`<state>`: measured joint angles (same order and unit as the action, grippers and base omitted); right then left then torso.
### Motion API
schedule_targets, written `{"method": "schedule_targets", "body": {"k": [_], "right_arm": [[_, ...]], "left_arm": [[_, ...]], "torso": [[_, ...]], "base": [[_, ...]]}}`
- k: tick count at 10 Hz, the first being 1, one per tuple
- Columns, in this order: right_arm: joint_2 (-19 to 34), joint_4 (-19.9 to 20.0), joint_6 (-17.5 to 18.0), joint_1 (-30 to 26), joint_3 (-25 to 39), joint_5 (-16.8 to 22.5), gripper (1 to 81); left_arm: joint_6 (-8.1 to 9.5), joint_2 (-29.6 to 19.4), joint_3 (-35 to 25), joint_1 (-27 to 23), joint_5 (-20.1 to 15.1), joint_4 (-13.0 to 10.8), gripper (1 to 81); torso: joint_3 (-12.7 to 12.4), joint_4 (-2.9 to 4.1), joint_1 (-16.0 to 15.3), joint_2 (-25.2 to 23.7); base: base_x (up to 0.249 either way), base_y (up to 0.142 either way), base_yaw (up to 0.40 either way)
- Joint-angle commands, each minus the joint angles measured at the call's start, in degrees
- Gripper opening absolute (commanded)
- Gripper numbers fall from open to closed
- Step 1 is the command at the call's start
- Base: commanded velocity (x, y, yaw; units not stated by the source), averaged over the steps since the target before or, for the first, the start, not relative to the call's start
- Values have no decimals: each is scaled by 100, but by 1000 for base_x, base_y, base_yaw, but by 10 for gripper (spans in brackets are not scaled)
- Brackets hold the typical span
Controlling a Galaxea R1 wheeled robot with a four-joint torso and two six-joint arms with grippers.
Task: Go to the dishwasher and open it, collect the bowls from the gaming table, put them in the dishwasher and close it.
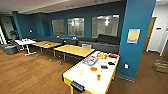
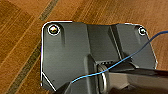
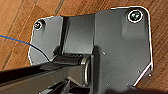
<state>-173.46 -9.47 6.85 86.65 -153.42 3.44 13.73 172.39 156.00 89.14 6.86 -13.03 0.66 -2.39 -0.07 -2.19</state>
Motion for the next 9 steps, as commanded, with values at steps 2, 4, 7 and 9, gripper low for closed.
{"method": "schedule_targets", "body": {"k": [2,4,7,9], "right_arm": [[-7,-28,-8,-336,24,281,811],[-7,-37,-8,-336,15,289,811],[-16,-37,-8,-345,15,289,811],[-16,-37,-8,-345,15,289,811]], "left_arm": [[7,-11,-8,-278,-256,20,811],[7,-11,-8,-278,-256,20,811],[7,-11,-8,-278,-256,12,811],[7,-11,-8,-278,-256,11,811]], "torso": [[0,0,-2,0],[0,0,-2,0],[2,0,-2,2],[0,0,2,0]], "base": [[170,115,0],[169,112,0],[169,117,0],[166,125,0]]}}
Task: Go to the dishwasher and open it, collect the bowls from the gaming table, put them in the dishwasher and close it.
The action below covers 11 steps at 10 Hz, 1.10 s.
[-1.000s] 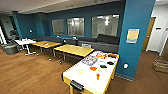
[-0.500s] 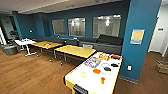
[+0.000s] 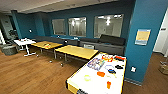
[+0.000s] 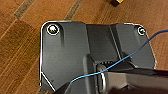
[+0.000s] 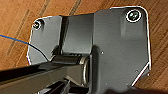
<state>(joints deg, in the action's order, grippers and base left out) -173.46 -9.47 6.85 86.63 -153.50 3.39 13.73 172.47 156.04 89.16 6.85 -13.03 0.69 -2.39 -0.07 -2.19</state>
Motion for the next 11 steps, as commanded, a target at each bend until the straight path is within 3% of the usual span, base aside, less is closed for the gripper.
{"method": "schedule_targets", "body": {"k": [1,11], "right_arm": [[-16,-37,-8,-343,23,294,811],[-16,-28,-8,-334,23,294,811]], "left_arm": [[7,-11,-12,-281,-254,11,811],[7,-11,-12,-281,-246,20,811]], "torso": [[0,0,0,0],[0,0,0,0]], "base": [[161,128,0],[155,128,0]]}}
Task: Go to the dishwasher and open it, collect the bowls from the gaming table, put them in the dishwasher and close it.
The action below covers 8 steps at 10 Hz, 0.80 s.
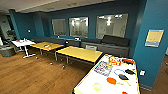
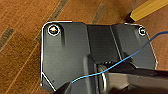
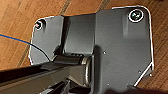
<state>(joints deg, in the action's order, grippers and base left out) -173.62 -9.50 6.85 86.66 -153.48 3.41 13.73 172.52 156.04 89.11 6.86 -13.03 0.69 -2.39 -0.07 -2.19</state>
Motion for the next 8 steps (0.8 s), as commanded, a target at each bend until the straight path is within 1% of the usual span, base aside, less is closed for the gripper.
{"method": "schedule_targets", "body": {"k": [1,5,8], "right_arm": [[0,-26,-8,-337,12,291,811],[-9,-26,-8,-338,12,291,811],[-17,-35,-8,-338,-5,291,811]], "left_arm": [[7,-16,-12,-276,-247,20,811],[7,-33,-12,-276,-238,20,811],[7,-33,-12,-276,-229,20,811]], "torso": [[0,0,0,0],[0,0,0,0],[-2,0,5,0]], "base": [[151,120,0],[151,113,0],[150,82,0]]}}
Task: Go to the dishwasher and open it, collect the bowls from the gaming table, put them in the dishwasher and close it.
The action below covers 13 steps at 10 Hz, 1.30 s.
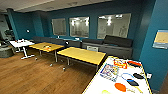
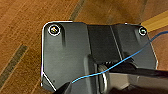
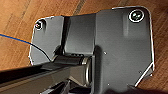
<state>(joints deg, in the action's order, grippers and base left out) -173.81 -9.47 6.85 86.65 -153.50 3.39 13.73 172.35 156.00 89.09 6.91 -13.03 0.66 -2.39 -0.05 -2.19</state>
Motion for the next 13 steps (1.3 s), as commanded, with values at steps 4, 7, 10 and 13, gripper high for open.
{"method": "schedule_targets", "body": {"k": [4,7,10,13], "right_arm": [[-16,-72,-96,-328,-3,303,811],[-16,-72,-96,-328,-3,303,811],[-16,-72,-96,-336,-3,303,811],[-16,-64,-96,-319,-21,303,811]], "left_arm": [[16,-34,-8,-273,-243,29,811],[16,-34,-8,-273,-287,20,811],[16,-42,-8,-273,-287,29,811],[16,-69,-8,-273,-278,-6,811]], "torso": [[2,0,-5,2],[2,0,-5,2],[2,0,-2,2],[2,0,-2,2]], "base": [[85,15,0],[0,0,0],[0,0,-34],[0,0,-374]]}}
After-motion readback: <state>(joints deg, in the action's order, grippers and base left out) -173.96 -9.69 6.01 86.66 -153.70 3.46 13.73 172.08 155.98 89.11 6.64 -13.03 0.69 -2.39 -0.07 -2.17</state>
